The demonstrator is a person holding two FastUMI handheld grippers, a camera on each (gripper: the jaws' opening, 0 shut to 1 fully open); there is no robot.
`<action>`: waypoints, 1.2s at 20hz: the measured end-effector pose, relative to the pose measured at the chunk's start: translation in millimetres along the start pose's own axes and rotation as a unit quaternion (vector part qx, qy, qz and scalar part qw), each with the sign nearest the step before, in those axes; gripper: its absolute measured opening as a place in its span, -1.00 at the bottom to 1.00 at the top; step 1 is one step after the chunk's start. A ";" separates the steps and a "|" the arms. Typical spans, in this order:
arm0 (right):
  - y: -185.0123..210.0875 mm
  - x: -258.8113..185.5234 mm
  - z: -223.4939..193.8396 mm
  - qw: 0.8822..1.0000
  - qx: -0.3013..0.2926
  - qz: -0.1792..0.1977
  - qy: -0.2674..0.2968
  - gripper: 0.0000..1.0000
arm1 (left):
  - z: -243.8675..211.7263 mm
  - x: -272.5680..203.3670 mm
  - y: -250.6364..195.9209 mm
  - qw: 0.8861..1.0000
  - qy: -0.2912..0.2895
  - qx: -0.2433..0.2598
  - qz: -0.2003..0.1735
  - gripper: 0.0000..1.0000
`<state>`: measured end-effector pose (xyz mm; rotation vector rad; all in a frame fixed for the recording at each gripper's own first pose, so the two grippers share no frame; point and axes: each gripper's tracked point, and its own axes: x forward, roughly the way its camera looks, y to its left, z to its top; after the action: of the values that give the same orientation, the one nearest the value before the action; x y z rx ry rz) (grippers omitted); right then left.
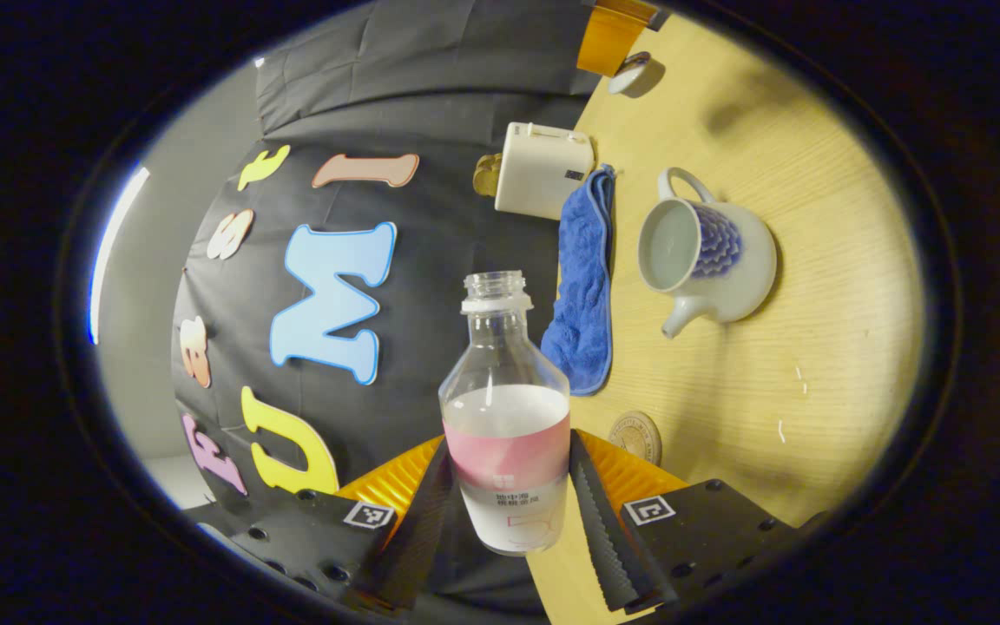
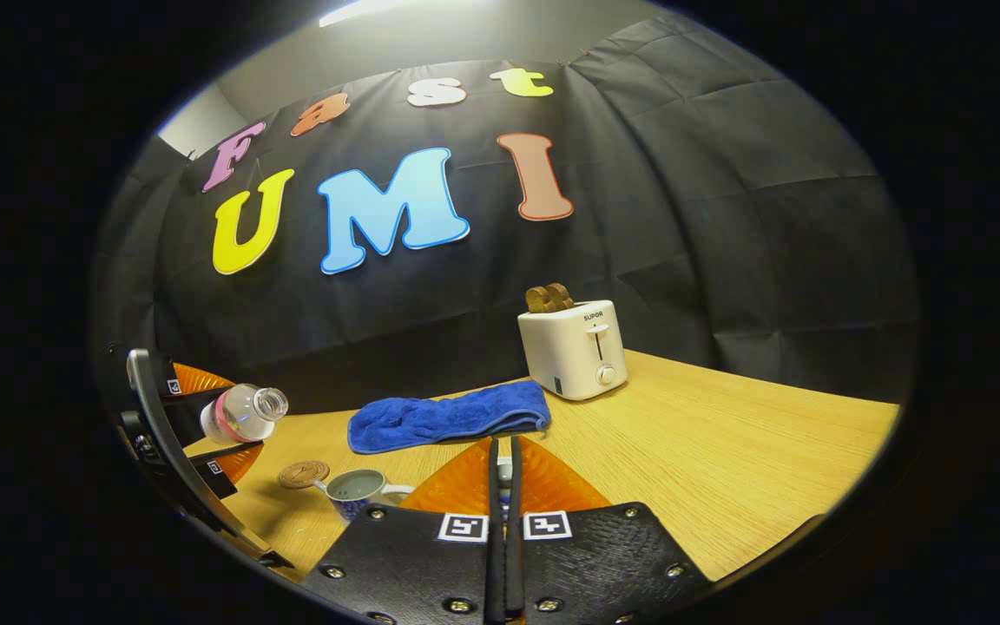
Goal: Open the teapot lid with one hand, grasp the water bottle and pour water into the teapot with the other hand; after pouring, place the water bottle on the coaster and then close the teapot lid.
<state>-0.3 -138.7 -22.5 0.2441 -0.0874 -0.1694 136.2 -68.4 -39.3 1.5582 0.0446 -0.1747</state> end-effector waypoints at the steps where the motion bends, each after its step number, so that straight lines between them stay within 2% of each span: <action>1: -1.0 -0.7 -1.0 1.000 0.001 -0.001 0.000 -0.99 | -0.9 0.4 0.8 1.000 0.000 0.017 0.003 0.76; 3: -2.1 -2.3 -2.1 1.000 -0.003 -0.004 0.000 -0.99 | -0.1 -0.6 2.1 0.999 -0.001 0.049 0.006 0.76; 11: 1.9 -4.9 -4.5 1.000 -0.005 0.003 0.000 -0.99 | 7.9 2.2 15.3 0.992 -0.009 0.126 0.018 0.76; 24: 2.5 -5.3 -4.2 1.000 -0.002 0.005 0.002 -0.99 | 26.6 2.6 24.6 0.981 -0.027 0.191 0.023 0.76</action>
<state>-4.7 -134.4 -26.3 0.2407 -0.0854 -0.1586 140.0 -95.0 -14.9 1.9339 -0.0719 -0.1983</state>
